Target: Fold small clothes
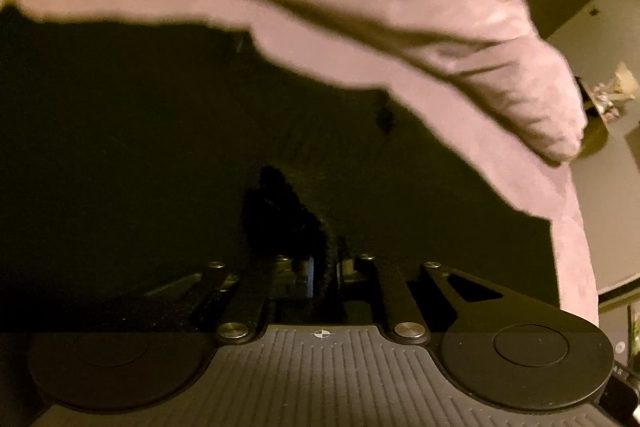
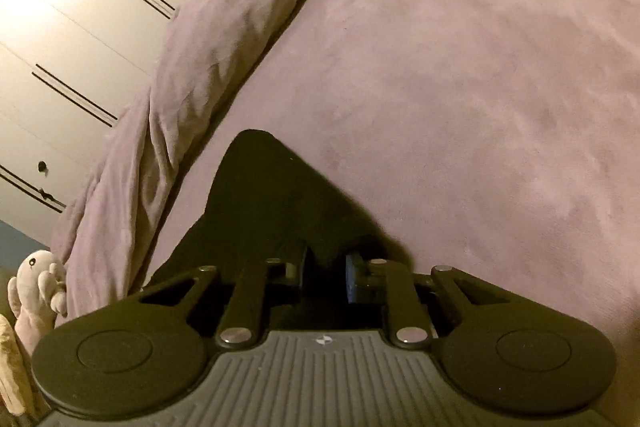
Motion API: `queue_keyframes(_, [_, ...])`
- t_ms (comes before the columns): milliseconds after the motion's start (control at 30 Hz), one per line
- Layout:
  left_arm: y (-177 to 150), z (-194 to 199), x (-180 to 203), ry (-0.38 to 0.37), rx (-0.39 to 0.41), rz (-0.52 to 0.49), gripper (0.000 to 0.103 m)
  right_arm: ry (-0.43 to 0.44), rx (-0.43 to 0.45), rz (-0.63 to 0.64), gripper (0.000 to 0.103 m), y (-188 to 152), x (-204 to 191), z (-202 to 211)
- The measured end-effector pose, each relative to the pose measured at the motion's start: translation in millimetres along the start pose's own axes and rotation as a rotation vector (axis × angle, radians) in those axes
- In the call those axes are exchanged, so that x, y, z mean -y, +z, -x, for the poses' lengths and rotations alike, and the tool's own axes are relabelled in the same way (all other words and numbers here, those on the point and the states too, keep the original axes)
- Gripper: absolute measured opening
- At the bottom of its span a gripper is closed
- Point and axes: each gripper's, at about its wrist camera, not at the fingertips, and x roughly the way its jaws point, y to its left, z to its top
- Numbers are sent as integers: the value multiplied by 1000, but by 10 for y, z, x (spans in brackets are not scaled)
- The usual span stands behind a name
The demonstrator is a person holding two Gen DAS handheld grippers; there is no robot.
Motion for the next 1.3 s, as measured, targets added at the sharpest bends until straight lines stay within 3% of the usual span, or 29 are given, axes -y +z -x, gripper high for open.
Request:
queue_keyframes(133, [108, 289, 9, -7, 82, -52, 11, 57, -9, 108, 15, -88, -218, 81])
queue_keyframes(333, [218, 544, -279, 96, 134, -93, 11, 73, -79, 192, 25, -317, -447, 13])
queue_keyframes(567, [83, 364, -596, 166, 48, -59, 11, 62, -62, 11, 25, -261, -305, -84])
queue_keyframes(767, [77, 272, -668, 169, 50, -72, 11, 78, -65, -233, 25, -218, 13, -206])
queue_keyframes(833, [91, 294, -667, 167, 57, -70, 11, 71, -58, -243, 22, -240, 36, -195])
queue_keyframes(900, [114, 322, -657, 174, 78, -85, 11, 28, -38, -139, 15, -279, -96, -166])
queue_keyframes(1033, [155, 376, -651, 194, 111, -103, 11, -63, -14, 146, 14, -424, -419, -161])
queue_keyframes(1133, [135, 277, -715, 219, 73, -94, 12, -164, -26, 339, 14, -530, -558, -270])
queue_keyframes(1267, [45, 170, -669, 267, 64, -177, 21, -243, -10, 551, 13, -681, -709, -382])
queue_keyframes(1300, [47, 173, -655, 265, 57, -189, 30, -258, -8, 582, 13, -701, -739, -375])
